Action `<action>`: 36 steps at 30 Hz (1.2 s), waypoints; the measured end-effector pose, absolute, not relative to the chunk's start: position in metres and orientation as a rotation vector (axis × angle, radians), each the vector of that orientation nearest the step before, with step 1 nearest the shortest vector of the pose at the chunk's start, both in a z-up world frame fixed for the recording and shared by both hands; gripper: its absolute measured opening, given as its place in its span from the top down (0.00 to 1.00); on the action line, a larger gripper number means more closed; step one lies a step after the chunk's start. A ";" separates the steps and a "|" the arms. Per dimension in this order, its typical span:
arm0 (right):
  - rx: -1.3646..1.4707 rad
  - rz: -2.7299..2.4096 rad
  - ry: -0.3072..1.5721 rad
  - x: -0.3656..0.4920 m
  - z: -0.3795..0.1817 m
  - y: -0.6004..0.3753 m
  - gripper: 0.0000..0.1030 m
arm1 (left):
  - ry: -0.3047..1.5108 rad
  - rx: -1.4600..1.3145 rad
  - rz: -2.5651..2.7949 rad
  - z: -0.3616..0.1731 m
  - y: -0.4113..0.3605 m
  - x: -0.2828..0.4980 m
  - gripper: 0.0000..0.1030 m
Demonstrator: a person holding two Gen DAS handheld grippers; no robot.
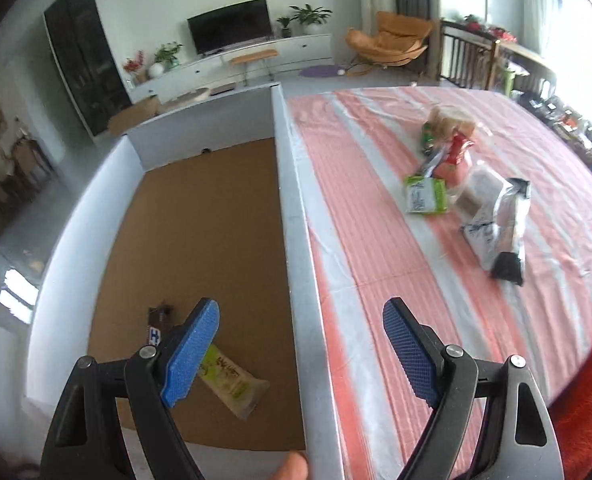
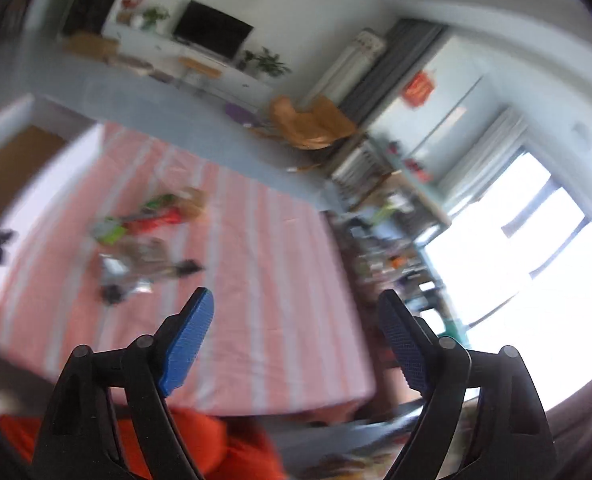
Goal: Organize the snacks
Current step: 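Open both tools over the white bin to drop the Snickers and cream bar, then bring both tools back over the remaining snacks on the table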
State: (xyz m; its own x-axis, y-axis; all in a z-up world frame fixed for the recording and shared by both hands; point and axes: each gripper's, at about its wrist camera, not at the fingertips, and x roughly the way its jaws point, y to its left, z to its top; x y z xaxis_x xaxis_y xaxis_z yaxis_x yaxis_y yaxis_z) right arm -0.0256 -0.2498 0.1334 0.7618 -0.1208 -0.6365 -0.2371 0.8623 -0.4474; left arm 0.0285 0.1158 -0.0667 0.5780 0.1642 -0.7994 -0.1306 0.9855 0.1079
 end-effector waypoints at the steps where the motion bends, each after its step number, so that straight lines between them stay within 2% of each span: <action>1: -0.496 0.109 0.739 -0.024 0.117 -0.256 0.15 | 0.937 0.049 0.189 -0.069 0.113 0.029 0.19; 7: -0.246 0.164 0.865 -0.007 -0.035 -0.268 0.15 | 0.926 0.025 0.145 -0.070 0.104 0.030 0.19; 11: -0.073 0.184 0.918 0.001 -0.083 -0.272 0.15 | 0.946 0.000 0.097 -0.075 0.095 0.033 0.19; 14: -0.090 0.186 0.890 0.005 -0.097 -0.253 0.15 | 0.939 0.003 0.126 -0.075 0.088 0.036 0.19; 20: -0.071 0.161 0.926 0.010 -0.121 -0.247 0.15 | 0.734 0.074 0.233 -0.043 0.062 0.016 0.18; 23: -0.016 0.143 0.931 0.013 -0.127 -0.255 0.15 | 0.702 0.044 0.100 -0.030 0.037 0.011 0.08; 24: -0.006 0.140 0.930 0.014 -0.129 -0.256 0.15 | 0.706 0.026 0.027 -0.029 0.025 0.010 0.02; 25: 0.002 0.140 0.924 0.013 -0.128 -0.257 0.15 | 0.720 0.013 -0.048 -0.030 0.011 0.011 0.01; 30: 0.035 0.138 0.891 0.003 -0.120 -0.264 0.15 | 0.869 -0.039 -0.259 -0.055 -0.040 0.030 0.01; 36: 0.201 0.106 0.943 0.006 -0.122 -0.293 0.15 | 0.965 -0.030 -0.227 -0.094 -0.067 0.055 0.01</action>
State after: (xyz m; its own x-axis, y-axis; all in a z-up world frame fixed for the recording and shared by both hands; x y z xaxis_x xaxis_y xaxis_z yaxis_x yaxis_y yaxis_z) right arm 0.0057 -0.2934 -0.1218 0.5839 0.1778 -0.7922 -0.0028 0.9762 0.2170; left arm 0.0548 -0.0672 -0.0941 0.5474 -0.2044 -0.8116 0.1780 0.9760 -0.1257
